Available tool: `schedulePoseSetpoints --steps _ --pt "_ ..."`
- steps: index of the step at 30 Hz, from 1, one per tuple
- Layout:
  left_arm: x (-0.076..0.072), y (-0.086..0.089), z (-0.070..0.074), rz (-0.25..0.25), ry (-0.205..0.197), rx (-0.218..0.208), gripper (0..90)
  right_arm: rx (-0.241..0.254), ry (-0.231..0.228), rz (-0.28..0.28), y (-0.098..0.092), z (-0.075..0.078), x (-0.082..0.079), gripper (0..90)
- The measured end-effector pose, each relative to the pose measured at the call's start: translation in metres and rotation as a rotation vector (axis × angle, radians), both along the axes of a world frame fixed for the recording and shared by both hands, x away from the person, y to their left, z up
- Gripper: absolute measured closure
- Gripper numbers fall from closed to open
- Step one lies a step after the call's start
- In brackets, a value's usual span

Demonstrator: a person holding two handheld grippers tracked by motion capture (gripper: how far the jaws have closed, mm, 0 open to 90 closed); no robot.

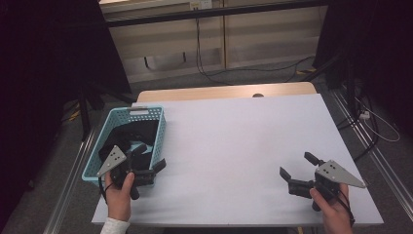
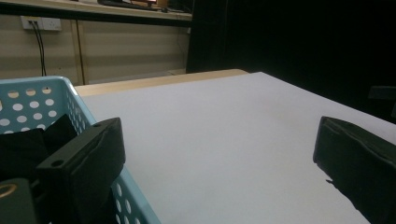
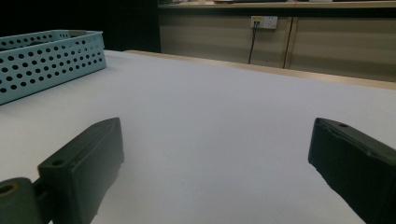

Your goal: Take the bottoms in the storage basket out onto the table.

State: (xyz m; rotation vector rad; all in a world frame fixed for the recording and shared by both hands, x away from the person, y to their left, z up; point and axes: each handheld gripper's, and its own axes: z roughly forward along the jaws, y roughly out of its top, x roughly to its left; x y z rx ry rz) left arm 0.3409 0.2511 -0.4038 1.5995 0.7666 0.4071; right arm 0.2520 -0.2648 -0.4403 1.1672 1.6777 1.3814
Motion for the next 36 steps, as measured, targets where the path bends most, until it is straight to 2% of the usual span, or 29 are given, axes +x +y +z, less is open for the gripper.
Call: schedulePoseSetpoints --steps 6,13,17,19,22,23,26,28,29,36 --pt "0.002 0.002 0.008 -0.013 -0.001 -0.003 2.4 -0.003 0.001 0.004 0.002 0.001 0.0 2.5" --pt "0.004 0.009 0.02 -0.003 -0.022 -0.016 2.4 -0.014 0.003 0.01 0.003 0.0 0.0 2.5" --pt "0.007 0.013 0.028 0.003 -0.025 0.004 2.4 -0.012 0.006 0.01 0.003 0.0 0.001 2.5" --pt "0.009 0.016 0.033 0.009 -0.027 0.0 2.4 -0.011 0.005 0.015 0.004 0.0 0.001 2.5" --pt "0.013 0.019 0.04 -0.001 -0.018 -0.005 2.4 -0.013 0.008 0.021 0.004 0.0 0.001 2.5" --pt "0.014 0.02 0.043 -0.003 -0.023 0.01 2.3 -0.014 0.009 0.023 0.005 0.0 0.001 2.5" --pt "0.02 0.023 0.051 -0.002 -0.027 0.012 2.3 -0.014 0.01 0.026 0.004 0.0 0.001 2.6" --pt "0.024 0.024 0.055 0.001 -0.036 0.035 2.3 -0.015 0.011 0.029 0.004 0.0 0.001 2.5" --pt "0.026 0.025 0.057 0.003 -0.04 0.032 2.3 -0.015 0.011 0.029 0.004 0.0 0.001 2.5" --pt "0.042 0.029 0.055 -0.002 -0.014 0.046 2.3 -0.016 0.013 0.024 0.002 -0.001 -0.001 2.5"
